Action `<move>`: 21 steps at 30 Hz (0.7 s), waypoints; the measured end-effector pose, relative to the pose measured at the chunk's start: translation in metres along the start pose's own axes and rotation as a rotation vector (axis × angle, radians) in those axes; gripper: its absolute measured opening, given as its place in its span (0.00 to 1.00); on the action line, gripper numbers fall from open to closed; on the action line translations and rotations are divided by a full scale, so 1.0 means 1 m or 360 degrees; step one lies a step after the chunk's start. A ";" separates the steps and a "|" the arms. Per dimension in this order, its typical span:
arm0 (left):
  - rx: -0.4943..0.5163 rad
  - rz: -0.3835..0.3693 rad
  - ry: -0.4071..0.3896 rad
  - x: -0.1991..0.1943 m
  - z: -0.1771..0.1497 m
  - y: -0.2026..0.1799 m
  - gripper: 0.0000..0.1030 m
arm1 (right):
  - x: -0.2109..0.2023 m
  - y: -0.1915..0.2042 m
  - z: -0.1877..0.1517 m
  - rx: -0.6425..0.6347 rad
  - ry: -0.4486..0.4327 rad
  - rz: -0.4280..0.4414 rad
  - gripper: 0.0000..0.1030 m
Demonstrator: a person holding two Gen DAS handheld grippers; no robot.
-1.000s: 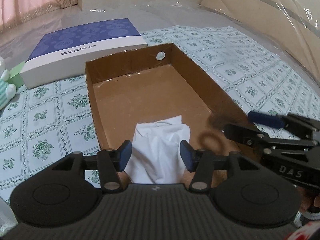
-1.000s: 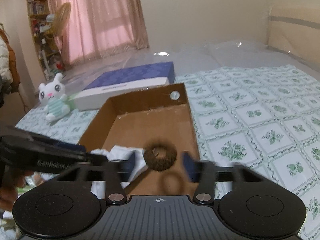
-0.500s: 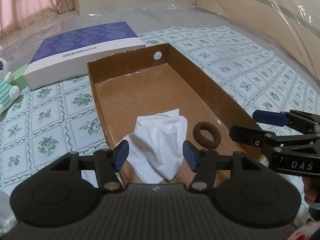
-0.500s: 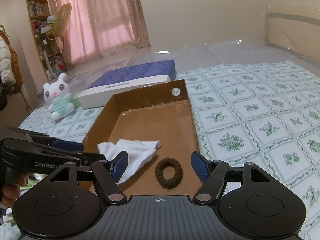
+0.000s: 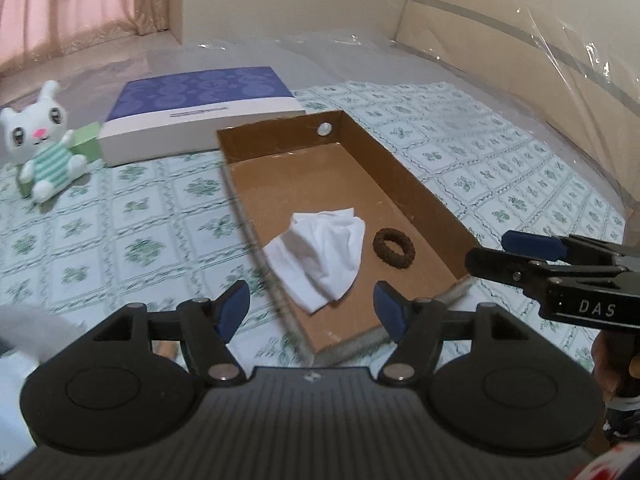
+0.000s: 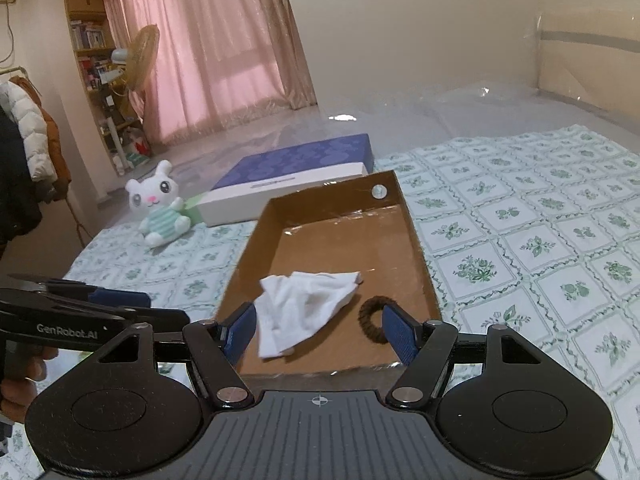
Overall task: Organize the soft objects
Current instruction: 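Move both tools back to the pile of soft items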
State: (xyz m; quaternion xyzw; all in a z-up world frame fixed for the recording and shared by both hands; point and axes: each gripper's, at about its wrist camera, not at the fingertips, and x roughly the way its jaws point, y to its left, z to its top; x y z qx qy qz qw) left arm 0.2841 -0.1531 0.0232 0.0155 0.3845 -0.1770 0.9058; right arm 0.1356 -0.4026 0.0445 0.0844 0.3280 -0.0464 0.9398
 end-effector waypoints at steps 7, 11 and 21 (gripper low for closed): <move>-0.0030 0.0063 -0.0040 -0.049 -0.021 0.011 0.64 | -0.029 0.032 -0.012 0.0006 -0.0030 0.0036 0.68; -0.0067 0.0087 -0.0051 -0.072 -0.035 0.019 0.64 | -0.040 0.053 -0.017 -0.0004 -0.0027 0.0078 0.68; -0.0220 0.0198 -0.0039 -0.125 -0.088 0.058 0.67 | -0.052 0.107 -0.042 0.0004 0.0061 0.0222 0.68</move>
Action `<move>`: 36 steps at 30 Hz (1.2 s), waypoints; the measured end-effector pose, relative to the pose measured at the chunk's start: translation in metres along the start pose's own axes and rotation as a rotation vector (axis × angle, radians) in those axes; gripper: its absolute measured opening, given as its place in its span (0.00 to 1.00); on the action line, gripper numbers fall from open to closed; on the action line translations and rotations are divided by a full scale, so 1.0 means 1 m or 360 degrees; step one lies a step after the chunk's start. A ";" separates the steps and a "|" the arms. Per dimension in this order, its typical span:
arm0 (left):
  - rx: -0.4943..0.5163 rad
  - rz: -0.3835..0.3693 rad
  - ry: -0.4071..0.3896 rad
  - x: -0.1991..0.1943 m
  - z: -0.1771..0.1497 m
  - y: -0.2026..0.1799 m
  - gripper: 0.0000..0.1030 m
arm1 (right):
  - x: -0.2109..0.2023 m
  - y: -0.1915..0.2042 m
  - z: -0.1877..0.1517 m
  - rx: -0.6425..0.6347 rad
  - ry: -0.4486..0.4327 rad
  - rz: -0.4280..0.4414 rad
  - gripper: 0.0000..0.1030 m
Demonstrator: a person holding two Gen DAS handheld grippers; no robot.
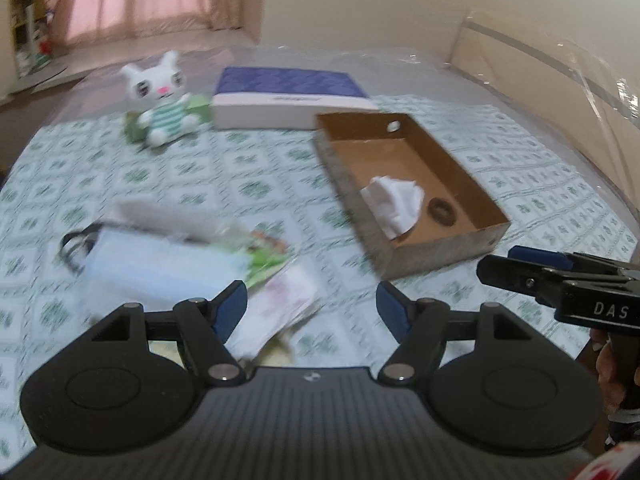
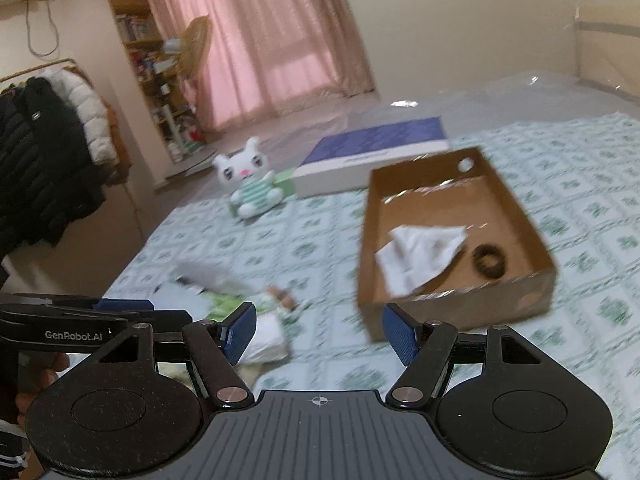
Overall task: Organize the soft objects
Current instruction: 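Move both tools back to the pile of soft items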
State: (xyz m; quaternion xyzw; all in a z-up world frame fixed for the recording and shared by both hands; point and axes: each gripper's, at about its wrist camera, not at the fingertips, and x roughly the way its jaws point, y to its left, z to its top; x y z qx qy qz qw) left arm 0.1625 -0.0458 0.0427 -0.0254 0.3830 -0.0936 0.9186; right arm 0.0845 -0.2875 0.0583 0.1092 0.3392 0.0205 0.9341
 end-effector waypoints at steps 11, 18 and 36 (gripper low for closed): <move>-0.0184 0.0210 0.0027 -0.038 -0.044 0.071 0.67 | 0.023 0.050 -0.029 -0.0093 0.0148 0.0146 0.68; -0.0279 0.0282 0.0055 -0.046 -0.063 0.096 0.67 | 0.038 0.068 -0.039 -0.0156 0.0207 0.0193 0.68; -0.0358 0.0357 0.0101 -0.031 -0.065 0.132 0.67 | 0.079 0.101 -0.047 -0.0376 0.0265 0.0233 0.68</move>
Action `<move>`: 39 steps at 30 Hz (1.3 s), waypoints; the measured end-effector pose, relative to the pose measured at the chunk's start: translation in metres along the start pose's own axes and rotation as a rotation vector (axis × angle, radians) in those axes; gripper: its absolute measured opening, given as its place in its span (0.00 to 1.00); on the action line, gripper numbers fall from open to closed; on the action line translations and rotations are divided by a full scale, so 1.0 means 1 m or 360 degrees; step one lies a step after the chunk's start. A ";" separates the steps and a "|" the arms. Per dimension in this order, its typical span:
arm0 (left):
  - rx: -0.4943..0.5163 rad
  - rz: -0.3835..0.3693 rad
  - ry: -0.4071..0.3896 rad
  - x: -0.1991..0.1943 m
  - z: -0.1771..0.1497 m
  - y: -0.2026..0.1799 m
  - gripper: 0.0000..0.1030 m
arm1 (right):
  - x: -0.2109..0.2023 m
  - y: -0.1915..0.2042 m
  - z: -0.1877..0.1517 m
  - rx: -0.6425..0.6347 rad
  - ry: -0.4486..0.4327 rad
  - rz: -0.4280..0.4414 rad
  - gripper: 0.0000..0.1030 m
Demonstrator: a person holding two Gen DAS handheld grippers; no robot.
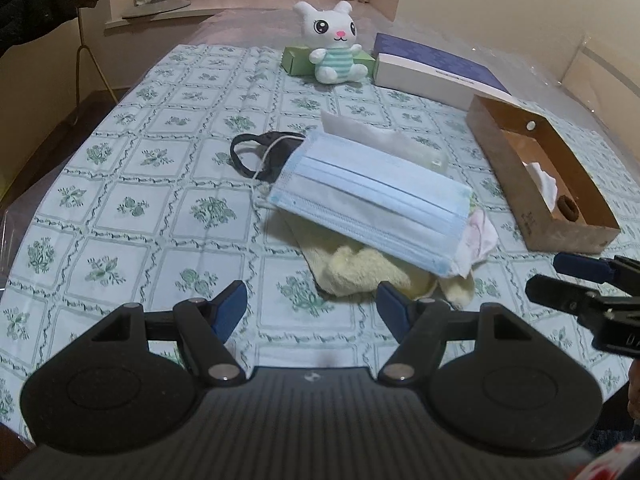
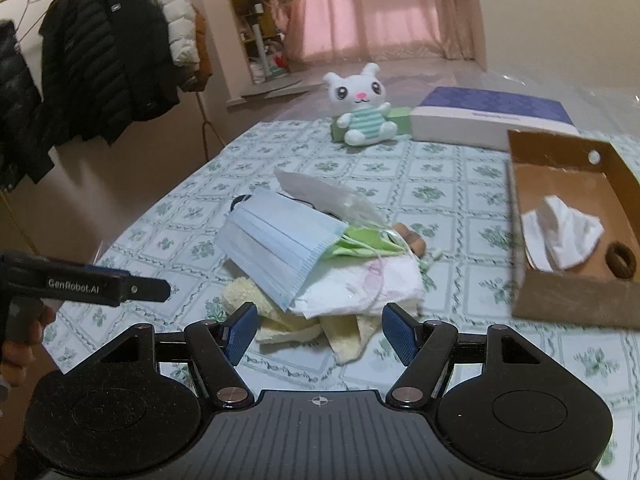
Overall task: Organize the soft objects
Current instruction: 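Move both tools back to the pile of soft items, then grasp the blue face mask edge with the right tool and lift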
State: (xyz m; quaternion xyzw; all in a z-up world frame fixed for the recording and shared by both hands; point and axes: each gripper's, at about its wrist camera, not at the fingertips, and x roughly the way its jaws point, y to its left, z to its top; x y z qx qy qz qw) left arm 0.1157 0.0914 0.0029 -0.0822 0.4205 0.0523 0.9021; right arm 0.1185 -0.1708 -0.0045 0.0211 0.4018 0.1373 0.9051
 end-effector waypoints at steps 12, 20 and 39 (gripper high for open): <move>-0.0030 -0.0004 0.0051 0.032 0.014 0.010 0.67 | 0.048 0.012 0.022 -0.0180 0.0026 0.0024 0.68; -0.0043 0.0002 0.0087 0.056 0.019 0.016 0.67 | 0.081 0.003 0.037 -0.0255 0.0043 -0.0011 0.68; -0.0080 0.0051 0.0108 0.064 0.016 0.031 0.67 | 0.103 0.016 0.030 -0.0564 0.0032 0.0017 0.01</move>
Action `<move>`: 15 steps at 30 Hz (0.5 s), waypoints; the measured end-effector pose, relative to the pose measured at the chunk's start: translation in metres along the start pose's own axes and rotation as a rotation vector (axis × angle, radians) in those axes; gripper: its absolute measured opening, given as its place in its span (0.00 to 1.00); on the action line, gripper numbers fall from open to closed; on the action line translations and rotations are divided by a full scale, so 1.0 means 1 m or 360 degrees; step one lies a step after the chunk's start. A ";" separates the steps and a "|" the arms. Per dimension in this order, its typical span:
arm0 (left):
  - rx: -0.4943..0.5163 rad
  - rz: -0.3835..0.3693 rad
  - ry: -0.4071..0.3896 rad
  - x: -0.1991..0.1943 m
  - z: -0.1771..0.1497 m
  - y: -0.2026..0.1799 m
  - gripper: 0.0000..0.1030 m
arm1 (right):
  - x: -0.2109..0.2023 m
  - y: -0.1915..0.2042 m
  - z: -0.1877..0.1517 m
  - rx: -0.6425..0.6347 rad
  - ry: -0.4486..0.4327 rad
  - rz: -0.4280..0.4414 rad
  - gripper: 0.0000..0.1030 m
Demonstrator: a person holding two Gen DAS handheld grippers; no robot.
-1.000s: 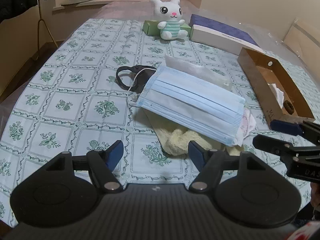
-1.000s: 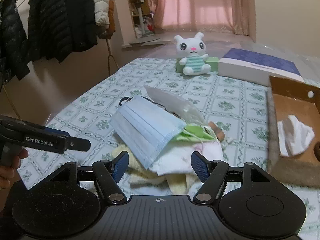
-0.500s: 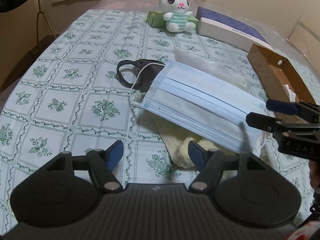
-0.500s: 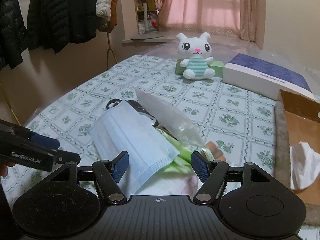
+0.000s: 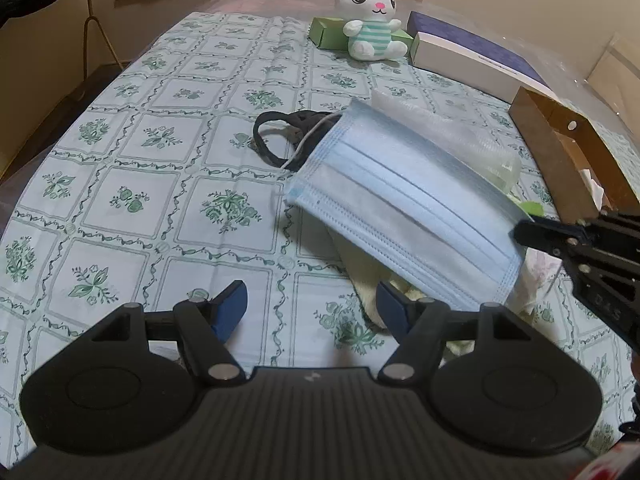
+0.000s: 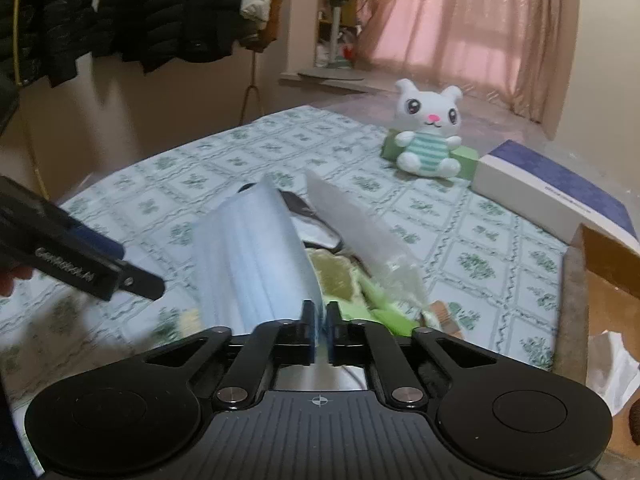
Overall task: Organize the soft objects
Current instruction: 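Grasp the blue face mask edge with the right tool and lift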
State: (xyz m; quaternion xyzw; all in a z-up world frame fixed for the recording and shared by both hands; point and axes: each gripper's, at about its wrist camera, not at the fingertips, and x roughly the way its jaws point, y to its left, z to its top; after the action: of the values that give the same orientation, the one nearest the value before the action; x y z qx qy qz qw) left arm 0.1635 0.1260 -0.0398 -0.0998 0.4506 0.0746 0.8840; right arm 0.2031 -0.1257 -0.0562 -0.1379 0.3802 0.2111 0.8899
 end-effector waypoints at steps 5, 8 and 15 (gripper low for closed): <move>-0.0005 0.0006 -0.0013 -0.010 -0.004 0.002 0.67 | -0.017 0.009 -0.007 0.0018 -0.0029 0.0051 0.01; 0.0003 0.0017 -0.0028 -0.017 -0.007 0.002 0.67 | -0.034 0.014 -0.009 0.0063 -0.0075 0.0081 0.00; 0.0030 0.0012 -0.0068 -0.035 -0.012 -0.001 0.67 | -0.088 0.014 -0.005 0.0157 -0.0263 0.0076 0.00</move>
State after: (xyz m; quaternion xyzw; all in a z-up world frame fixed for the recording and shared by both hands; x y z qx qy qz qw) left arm 0.1337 0.1208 -0.0179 -0.0882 0.4328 0.0758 0.8940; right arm 0.1383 -0.1392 0.0037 -0.0669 0.3188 0.2240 0.9185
